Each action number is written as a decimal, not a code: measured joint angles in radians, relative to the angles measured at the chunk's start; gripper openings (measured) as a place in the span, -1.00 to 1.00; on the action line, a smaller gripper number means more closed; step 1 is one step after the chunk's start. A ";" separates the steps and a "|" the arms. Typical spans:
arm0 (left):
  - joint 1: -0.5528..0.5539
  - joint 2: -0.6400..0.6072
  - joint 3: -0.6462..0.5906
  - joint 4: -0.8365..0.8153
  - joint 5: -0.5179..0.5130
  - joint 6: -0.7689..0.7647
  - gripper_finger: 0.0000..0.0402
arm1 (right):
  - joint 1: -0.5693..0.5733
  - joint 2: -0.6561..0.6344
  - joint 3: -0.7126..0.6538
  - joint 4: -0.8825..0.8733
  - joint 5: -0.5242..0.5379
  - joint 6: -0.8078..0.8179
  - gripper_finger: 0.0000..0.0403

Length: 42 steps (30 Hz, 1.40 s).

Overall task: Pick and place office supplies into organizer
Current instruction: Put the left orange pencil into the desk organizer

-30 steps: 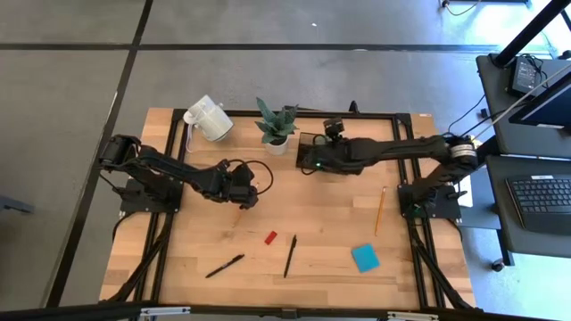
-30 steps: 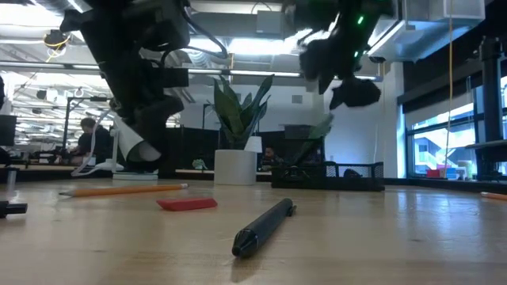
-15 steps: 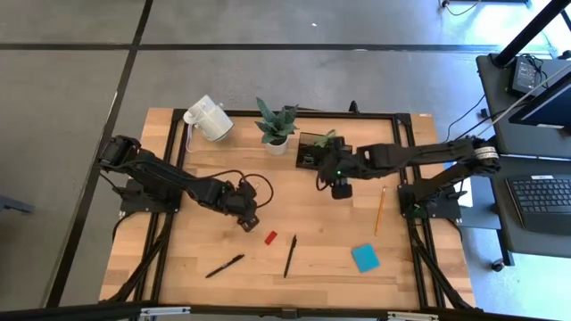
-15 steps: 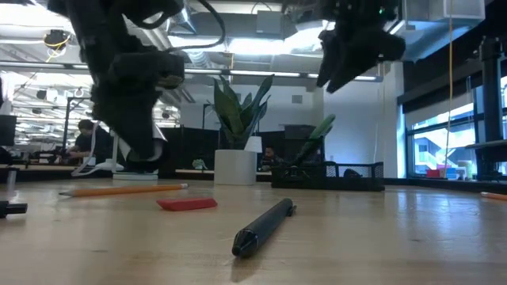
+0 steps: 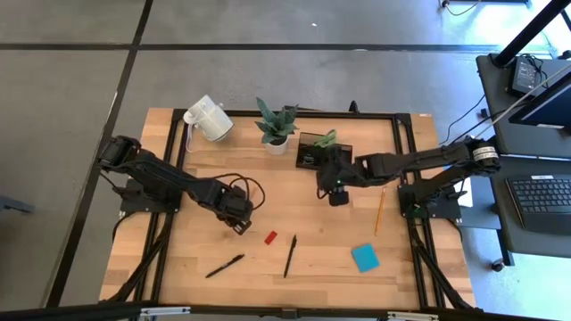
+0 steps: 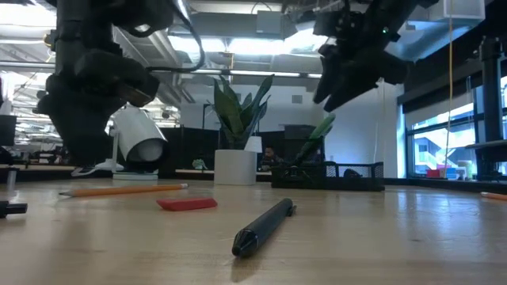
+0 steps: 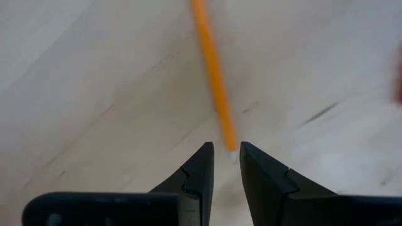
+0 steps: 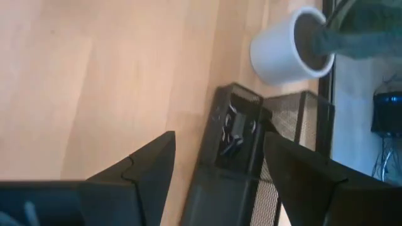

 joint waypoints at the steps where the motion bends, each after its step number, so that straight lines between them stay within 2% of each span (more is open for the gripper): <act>1: -0.001 0.005 0.000 -0.004 0.000 -0.015 -0.64 | 0.006 0.000 0.000 0.006 0.000 0.001 0.22; 10: -0.041 0.102 0.008 0.003 0.011 -0.074 -0.64 | 0.022 0.000 0.000 0.032 0.000 0.000 0.22; 15: -0.047 0.152 0.050 0.009 0.011 -0.048 -0.64 | 0.021 0.000 0.000 0.038 0.000 0.000 0.22; 18: -0.047 0.160 0.073 0.006 0.008 -0.023 -0.64 | 0.019 0.000 0.000 0.037 0.000 0.002 0.22; 31: -0.061 0.163 0.145 -0.026 -0.035 -0.090 -0.64 | 0.019 0.000 0.000 0.033 0.000 0.005 0.22; 42: -0.061 0.248 0.148 -0.005 0.005 -0.122 -0.64 | 0.019 0.000 0.000 0.033 0.000 0.005 0.22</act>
